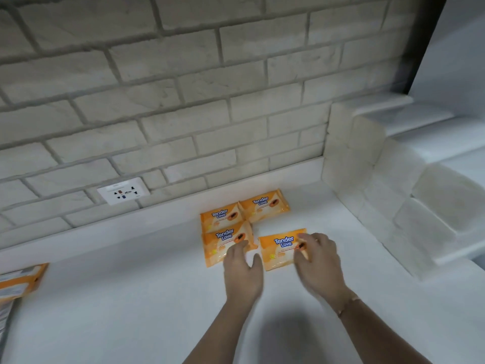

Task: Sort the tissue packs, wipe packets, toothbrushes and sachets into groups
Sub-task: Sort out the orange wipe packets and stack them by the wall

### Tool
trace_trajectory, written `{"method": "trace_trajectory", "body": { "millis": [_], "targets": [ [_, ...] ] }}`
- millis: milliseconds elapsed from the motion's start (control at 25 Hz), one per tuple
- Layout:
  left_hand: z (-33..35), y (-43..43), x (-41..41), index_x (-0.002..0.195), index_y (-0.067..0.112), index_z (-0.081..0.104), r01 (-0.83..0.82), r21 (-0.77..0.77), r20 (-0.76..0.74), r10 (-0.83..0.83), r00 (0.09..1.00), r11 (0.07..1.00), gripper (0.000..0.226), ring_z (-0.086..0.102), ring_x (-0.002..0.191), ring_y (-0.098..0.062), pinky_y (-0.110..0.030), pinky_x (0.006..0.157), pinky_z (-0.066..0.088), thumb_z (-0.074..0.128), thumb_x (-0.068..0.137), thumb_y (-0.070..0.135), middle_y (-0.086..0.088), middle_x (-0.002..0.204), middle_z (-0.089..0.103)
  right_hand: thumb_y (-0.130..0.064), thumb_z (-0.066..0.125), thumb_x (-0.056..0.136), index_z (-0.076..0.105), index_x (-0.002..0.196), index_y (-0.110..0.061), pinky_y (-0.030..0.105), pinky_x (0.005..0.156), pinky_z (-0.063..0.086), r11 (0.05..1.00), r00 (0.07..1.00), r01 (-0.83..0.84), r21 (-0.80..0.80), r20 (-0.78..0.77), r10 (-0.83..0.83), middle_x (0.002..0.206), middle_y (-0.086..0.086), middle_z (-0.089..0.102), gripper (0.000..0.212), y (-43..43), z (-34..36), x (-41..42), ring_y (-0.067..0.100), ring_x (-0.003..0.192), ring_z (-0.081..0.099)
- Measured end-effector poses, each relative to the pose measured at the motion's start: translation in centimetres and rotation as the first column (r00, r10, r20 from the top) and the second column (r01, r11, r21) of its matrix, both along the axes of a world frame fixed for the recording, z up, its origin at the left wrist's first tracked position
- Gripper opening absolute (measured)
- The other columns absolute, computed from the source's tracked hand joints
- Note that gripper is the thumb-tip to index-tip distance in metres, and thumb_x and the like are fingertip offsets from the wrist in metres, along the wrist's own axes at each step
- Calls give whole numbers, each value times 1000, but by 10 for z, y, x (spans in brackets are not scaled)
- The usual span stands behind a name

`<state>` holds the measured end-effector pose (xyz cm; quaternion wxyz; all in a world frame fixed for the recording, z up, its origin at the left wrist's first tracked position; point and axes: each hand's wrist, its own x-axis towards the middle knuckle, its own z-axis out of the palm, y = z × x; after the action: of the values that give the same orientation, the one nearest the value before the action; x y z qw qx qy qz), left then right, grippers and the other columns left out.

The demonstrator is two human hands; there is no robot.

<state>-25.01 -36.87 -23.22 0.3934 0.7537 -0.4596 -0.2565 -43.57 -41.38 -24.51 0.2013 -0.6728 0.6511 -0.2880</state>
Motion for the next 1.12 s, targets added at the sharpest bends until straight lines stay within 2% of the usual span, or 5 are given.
{"method": "trace_trajectory", "body": {
  "millis": [80,160,440,880,1120],
  "targets": [
    [-22,2,18,141,25,53,27,-15,374,-20,927,1000,48,43,137,-22,-43,113,40,58,94,35,2,147,51,-50,47,90,63,131,-40,48,99,46,987,966,-161,-11,-205,155,134,-3,56,45,8,-22,5,24,128,51],
    [-41,1,33,146,29,47,32,27,537,-41,842,999,50,34,145,-25,-48,117,34,46,97,44,0,156,43,-53,41,91,63,133,-42,59,106,43,981,939,-193,0,-291,184,141,-2,58,49,9,-41,8,25,136,50],
    [-54,-9,33,157,38,27,31,181,593,-135,794,983,60,8,157,-25,-52,126,9,28,100,57,2,170,19,-49,38,93,64,130,-34,71,110,33,988,931,-157,-13,-335,143,143,3,58,48,-29,-44,17,28,140,47],
    [-52,-8,37,158,40,24,11,215,585,-137,799,977,63,0,159,-22,-50,127,1,24,99,63,6,171,13,-54,27,99,50,149,-35,75,111,28,972,860,-234,-31,-473,192,162,5,43,58,-41,-53,34,28,155,30],
    [-53,-10,37,157,39,29,7,212,606,-137,783,977,64,8,159,-24,-54,126,5,26,98,63,4,170,20,-58,25,100,47,153,-34,78,110,27,965,844,-257,-53,-498,198,164,7,39,63,-43,-59,34,32,155,29]
  ]
}}
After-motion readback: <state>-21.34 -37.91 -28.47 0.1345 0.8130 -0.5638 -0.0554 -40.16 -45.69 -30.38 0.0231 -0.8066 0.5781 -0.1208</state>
